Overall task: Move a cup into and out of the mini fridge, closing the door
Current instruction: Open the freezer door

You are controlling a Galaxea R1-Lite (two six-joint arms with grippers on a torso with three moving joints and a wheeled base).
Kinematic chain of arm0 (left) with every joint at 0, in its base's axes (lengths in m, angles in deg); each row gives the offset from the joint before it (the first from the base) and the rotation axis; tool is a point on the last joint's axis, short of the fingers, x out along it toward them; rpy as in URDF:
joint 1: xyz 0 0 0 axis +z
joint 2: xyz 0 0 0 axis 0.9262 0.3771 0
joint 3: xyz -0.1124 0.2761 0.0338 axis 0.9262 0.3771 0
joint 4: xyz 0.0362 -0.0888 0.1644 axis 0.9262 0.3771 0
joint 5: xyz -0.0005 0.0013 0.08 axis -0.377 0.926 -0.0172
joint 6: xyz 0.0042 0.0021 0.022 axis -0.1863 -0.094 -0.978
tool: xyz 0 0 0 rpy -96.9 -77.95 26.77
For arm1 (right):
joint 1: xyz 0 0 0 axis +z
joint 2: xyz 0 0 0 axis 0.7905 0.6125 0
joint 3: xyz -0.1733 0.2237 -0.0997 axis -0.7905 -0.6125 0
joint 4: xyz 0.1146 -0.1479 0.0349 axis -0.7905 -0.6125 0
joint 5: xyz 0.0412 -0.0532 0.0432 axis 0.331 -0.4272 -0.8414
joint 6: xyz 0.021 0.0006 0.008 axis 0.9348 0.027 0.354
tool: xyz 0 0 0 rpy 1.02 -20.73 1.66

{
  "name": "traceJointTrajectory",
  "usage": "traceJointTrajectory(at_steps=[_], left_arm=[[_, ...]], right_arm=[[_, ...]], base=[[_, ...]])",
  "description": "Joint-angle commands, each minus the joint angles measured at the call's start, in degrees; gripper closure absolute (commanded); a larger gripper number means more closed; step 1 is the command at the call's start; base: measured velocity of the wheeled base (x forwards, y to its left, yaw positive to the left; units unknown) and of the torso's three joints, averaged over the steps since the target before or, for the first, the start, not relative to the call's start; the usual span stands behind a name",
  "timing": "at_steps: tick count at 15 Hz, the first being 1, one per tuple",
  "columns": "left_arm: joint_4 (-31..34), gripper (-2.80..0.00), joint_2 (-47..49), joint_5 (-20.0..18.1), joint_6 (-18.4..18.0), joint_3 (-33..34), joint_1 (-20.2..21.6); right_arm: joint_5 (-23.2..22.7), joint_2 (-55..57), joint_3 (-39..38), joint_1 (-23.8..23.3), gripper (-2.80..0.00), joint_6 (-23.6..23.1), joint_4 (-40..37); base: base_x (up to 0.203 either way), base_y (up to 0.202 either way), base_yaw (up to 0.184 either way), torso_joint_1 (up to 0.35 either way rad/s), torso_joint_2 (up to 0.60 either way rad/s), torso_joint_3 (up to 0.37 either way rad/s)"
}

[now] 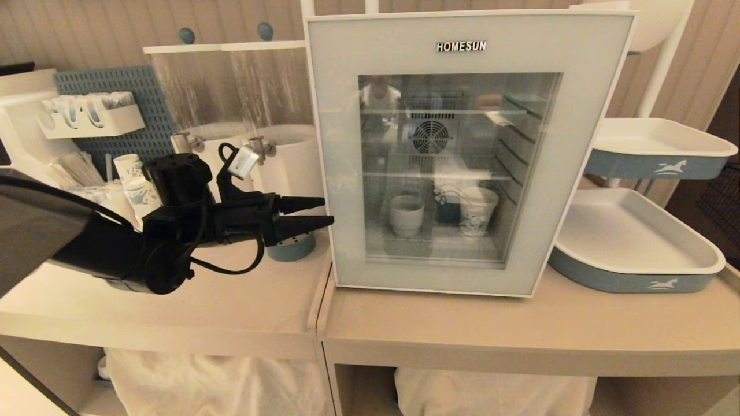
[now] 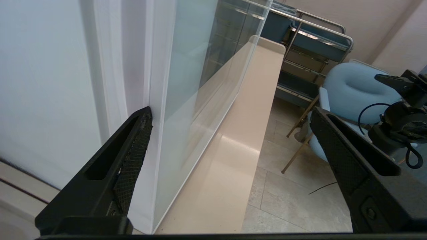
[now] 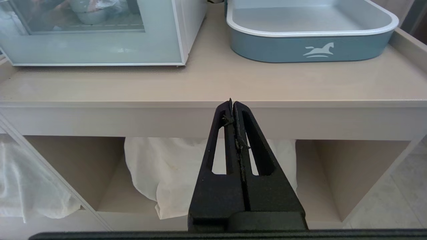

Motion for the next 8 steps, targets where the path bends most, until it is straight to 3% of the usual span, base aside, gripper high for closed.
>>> traceJointTrajectory(at_steps=[1, 8], left_arm=[[-0.29, -2.80, 1.53, 1.33, -0.12, -0.07, -0.52], [-0.21, -2.80, 3.52, 5.46, -0.68, -1.70, -0.56]], right_arm=[[-0.01, 0.08, 0.00, 0.07, 0.00, 0.00, -0.03], [-0.01, 0.08, 0.00, 0.07, 0.00, -0.08, -0.03]], base=[[0.000, 0.000, 0.000, 0.000, 0.00, 0.000], [0.000, 0.000, 0.000, 0.000, 0.00, 0.000]])
